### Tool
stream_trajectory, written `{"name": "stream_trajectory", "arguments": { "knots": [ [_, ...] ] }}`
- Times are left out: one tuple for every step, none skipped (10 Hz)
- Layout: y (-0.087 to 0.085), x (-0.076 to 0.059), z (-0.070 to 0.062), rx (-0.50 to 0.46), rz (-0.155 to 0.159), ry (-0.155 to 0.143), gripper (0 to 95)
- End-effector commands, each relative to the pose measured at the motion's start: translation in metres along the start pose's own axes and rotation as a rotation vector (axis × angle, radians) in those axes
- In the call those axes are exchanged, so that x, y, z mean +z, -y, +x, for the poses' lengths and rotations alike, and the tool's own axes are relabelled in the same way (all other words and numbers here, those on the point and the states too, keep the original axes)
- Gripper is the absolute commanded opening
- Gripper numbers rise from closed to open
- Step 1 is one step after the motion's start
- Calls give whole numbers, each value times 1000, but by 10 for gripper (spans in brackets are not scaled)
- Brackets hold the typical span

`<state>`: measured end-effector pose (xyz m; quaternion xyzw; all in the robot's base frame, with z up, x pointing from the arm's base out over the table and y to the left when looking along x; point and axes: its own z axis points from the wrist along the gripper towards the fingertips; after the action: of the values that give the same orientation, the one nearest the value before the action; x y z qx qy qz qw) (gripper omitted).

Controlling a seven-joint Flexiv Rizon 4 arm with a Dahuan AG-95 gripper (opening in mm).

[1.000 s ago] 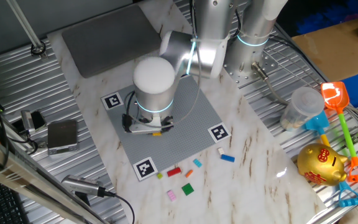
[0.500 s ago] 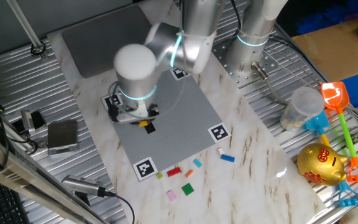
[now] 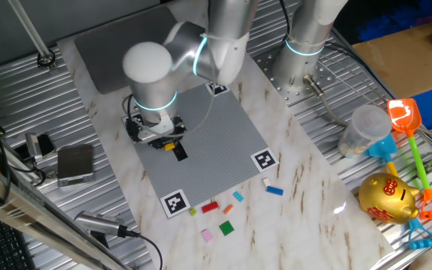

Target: Build with small Lego blocks

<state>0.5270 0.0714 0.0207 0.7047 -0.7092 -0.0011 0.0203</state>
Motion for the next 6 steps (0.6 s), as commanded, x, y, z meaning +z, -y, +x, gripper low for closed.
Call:
{"name": "stream_trajectory", "arguments": {
  "knots": [
    [-1, 0, 1, -38, -13, 23, 0],
    [-3, -2, 1, -37, -23, 36, 0],
    [-5, -4, 0, -30, -27, 38, 0],
    [-7, -6, 0, -26, -28, 38, 0],
    [-9, -8, 0, -22, -28, 36, 0],
    [-10, -8, 0, -15, -26, 35, 0]
  ]
}}
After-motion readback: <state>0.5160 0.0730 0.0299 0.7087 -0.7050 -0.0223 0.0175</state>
